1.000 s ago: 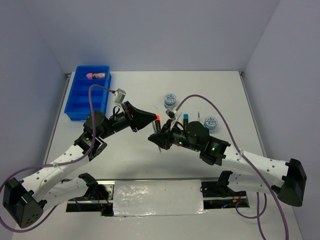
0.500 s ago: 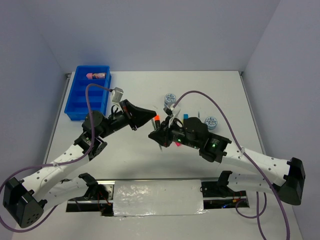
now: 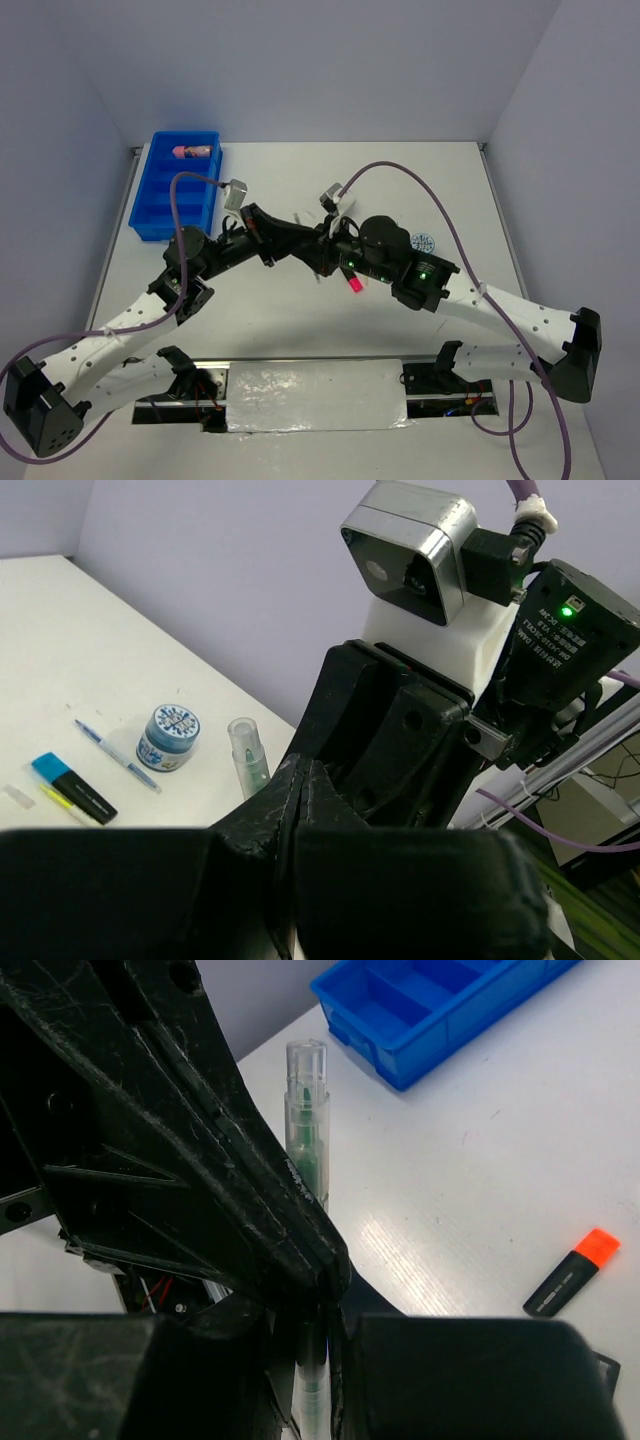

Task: Sort the stationery into containers
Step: Close the pen cap on the pen, then place the pen in the storage box.

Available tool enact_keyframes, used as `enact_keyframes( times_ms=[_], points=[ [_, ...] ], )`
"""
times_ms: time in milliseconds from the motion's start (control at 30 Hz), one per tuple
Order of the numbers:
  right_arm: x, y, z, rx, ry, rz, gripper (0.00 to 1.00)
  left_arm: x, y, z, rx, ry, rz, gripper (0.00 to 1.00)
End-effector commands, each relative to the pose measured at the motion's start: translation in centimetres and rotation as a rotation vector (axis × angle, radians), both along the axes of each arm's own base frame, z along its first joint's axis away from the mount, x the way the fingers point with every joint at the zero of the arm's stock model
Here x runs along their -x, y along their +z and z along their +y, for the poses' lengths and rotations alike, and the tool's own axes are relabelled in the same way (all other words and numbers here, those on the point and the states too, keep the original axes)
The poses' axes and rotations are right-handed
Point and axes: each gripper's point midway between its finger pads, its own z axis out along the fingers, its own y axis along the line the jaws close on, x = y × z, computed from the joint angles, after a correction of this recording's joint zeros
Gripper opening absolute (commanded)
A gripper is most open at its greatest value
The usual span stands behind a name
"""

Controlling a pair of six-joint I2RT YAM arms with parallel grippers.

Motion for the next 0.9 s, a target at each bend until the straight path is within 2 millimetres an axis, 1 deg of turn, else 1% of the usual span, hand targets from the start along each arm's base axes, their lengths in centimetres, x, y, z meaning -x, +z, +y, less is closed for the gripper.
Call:
enact_keyframes(
  times_ms=[0,67,167,200,233,267,300,333,367,400,433,500,600,700,767,800,867],
  points=[
    [-0.5,12.1,-0.4,-0.277,-0.018,-0.217,0.0,1.1,-5.3,-0.7,-0.126,-0.068,0.096,0.07],
    [-0.5,12.1,-0.4,-0.285,-0.017,-0.217,0.0,0.9,-5.5,-0.6,-0.13,-0.056,0.101,0.06],
    [-0.5,9.8,0.4,-0.245,0.001,-0.181,0.0,0.8,-4.7,-0.3,-0.13,-0.038,0.083,0.08],
    [-0.6,9.0,0.5,-0.237,-0.001,-0.168,0.0,1.0,-3.7,-0.2,-0.129,-0.036,0.065,0.1],
    [-0.6,7.1,0.6,-0.215,-0.001,-0.139,0.0,1.0,-3.2,-0.1,-0.128,-0.031,0.057,0.11],
    [-0.6,6.7,0.6,-0.225,-0.001,-0.134,0.0,0.9,-2.4,0.1,-0.123,-0.019,0.045,0.14],
    [-0.5,4.9,0.7,-0.204,0.003,-0.11,0.0,0.9,-1.1,0.3,-0.12,-0.008,0.028,0.25],
    [-0.3,4.3,0.5,-0.21,0.002,-0.094,0.0,0.9,-0.4,0.5,-0.117,0.004,0.02,0.31],
    [-0.2,4.2,0.5,-0.221,0.003,-0.09,0.0,0.7,0.7,1.0,-0.102,0.037,0.007,0.36],
    [-0.1,2.9,0.4,-0.205,0.003,-0.074,0.0,0.8,2.0,1.4,-0.091,0.049,-0.01,0.45],
    [0.0,2.7,0.3,-0.211,0.005,-0.065,0.0,0.8,2.7,1.6,-0.083,0.065,-0.019,0.51],
    [0.3,2.1,0.3,-0.204,0.017,-0.052,0.0,0.9,5.0,2.5,-0.048,0.104,-0.055,0.61],
    [1.0,2.0,0.3,-0.21,0.047,-0.047,0.0,1.2,6.5,3.1,-0.031,0.12,-0.087,0.66],
    [1.4,2.4,0.0,-0.216,0.057,-0.05,0.0,0.6,6.0,3.1,-0.059,0.146,-0.073,0.66],
    [1.8,2.9,-0.2,-0.229,0.071,-0.057,0.0,0.2,5.2,3.1,-0.073,0.157,-0.051,0.66],
    [2.0,2.9,-0.2,-0.232,0.079,-0.058,0.0,0.1,4.5,3.0,-0.083,0.156,-0.039,0.66],
    [2.2,3.3,-0.2,-0.24,0.091,-0.061,0.0,-0.1,3.9,2.6,-0.085,0.144,-0.03,0.65]
  ],
)
